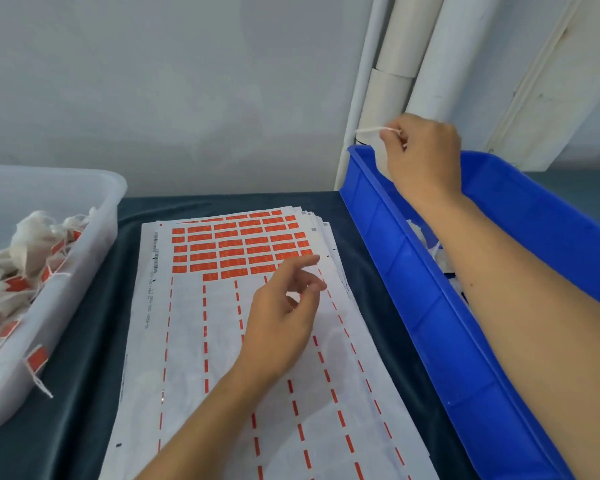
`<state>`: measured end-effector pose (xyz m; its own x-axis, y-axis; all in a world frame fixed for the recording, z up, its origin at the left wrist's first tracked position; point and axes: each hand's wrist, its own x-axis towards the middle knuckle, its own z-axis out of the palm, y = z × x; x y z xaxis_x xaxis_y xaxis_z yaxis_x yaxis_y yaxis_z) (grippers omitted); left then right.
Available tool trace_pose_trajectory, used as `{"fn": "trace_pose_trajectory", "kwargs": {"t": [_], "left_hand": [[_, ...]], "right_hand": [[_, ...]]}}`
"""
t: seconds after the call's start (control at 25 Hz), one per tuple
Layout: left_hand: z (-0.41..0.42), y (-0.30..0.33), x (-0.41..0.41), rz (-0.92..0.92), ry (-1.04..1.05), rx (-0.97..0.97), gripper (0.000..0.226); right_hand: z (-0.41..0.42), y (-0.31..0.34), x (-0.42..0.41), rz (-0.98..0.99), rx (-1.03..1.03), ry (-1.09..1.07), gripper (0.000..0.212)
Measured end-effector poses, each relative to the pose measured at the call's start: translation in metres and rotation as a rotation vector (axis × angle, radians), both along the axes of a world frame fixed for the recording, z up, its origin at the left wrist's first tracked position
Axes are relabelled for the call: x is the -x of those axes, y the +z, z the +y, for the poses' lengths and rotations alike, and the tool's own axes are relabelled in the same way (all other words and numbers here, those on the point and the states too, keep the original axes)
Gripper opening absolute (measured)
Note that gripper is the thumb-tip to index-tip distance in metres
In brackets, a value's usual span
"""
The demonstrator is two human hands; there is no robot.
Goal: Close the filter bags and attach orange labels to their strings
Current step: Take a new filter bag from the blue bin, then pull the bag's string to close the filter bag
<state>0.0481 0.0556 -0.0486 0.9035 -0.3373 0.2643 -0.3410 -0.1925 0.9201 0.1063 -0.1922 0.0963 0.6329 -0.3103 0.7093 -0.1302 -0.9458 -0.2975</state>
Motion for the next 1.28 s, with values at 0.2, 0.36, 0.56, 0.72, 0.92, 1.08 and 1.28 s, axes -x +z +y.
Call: {"fn": "trace_pose_trajectory", "kwargs": {"t": [0.2, 0.36, 0.56, 0.72, 0.92, 1.08, 1.28], "left_hand": [[0.036, 0.015, -0.023, 0.082, 0.069, 0.059, 0.031], [0.083, 0.009, -0.041, 0.137, 0.169, 0.105, 0.044], [0.115, -0.005, -0.047, 0.107, 0.276, 0.121, 0.013], [0.114, -0.005, -0.044, 0.098, 0.346, 0.2, 0.008], [0.112, -0.002, -0.043, 0.066, 0.324, 0.184, 0.011], [0.114, 0.001, -0.044, 0.075, 0.303, 0.191, 0.012], [0.113, 0.006, -0.043, 0.05, 0.137, 0.209, 0.011]], "right_hand": [[0.083, -0.003, -0.015, 0.023, -0.109, 0.417, 0.016], [0.149, -0.059, -0.007, 0.143, -0.354, 0.618, 0.007], [0.198, -0.134, 0.018, 0.324, -0.605, 0.675, 0.006], [0.203, -0.149, 0.026, 0.268, -0.756, 0.681, 0.008], [0.214, -0.126, 0.02, 0.278, -0.559, 0.751, 0.024], [0.216, -0.112, 0.016, 0.266, -0.435, 0.77, 0.01], [0.223, -0.098, 0.018, 0.285, -0.462, 0.764, 0.003]]}}
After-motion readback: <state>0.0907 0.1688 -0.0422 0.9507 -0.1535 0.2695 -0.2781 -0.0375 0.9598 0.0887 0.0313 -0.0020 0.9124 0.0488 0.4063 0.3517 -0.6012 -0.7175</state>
